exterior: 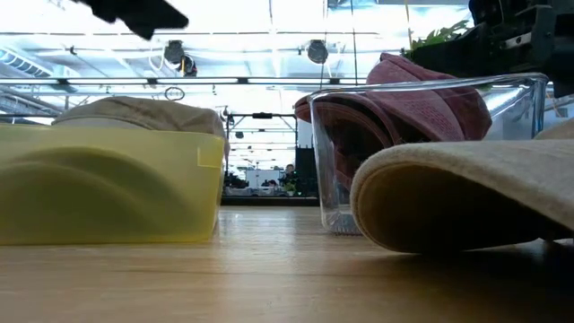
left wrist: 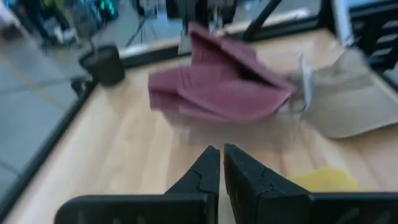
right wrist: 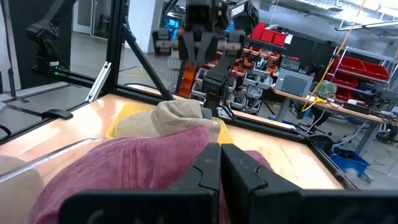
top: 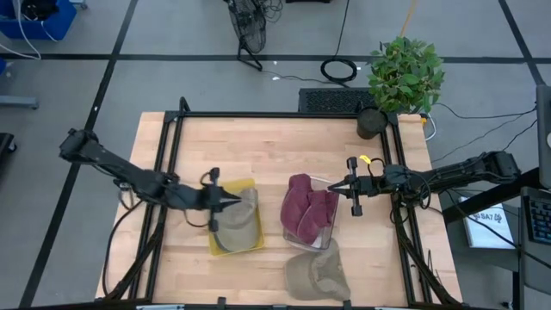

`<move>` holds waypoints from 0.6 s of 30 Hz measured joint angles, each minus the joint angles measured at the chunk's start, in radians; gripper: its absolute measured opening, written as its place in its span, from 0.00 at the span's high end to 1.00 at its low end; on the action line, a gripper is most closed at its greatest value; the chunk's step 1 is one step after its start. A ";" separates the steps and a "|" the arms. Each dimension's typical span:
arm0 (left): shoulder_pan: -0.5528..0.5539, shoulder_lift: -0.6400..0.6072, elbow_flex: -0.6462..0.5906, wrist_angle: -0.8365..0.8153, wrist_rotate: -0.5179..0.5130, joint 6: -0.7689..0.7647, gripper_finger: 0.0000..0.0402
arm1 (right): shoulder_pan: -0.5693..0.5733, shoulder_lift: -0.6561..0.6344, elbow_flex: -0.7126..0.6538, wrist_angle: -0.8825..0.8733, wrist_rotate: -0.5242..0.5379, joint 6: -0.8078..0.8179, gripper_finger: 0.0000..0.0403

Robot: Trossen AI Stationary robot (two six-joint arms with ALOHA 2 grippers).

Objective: Pick & Place hat
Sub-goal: Put the brown cap into the yellow bin

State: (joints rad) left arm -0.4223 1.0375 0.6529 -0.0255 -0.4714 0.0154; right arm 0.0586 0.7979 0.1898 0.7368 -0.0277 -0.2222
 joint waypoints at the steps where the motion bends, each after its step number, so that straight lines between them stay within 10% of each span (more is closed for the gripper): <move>1: -0.010 -0.030 0.000 -0.004 0.000 0.022 0.92 | 0.000 0.000 0.000 0.000 0.000 0.000 1.00; 18: -0.075 -0.346 -0.006 -0.166 -0.052 0.051 0.92 | 0.000 0.001 0.000 0.000 0.000 0.053 1.00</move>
State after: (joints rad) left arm -0.4976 0.6918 0.6468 -0.1911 -0.5236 0.0667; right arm 0.0586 0.7986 0.1898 0.7368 -0.0273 -0.1688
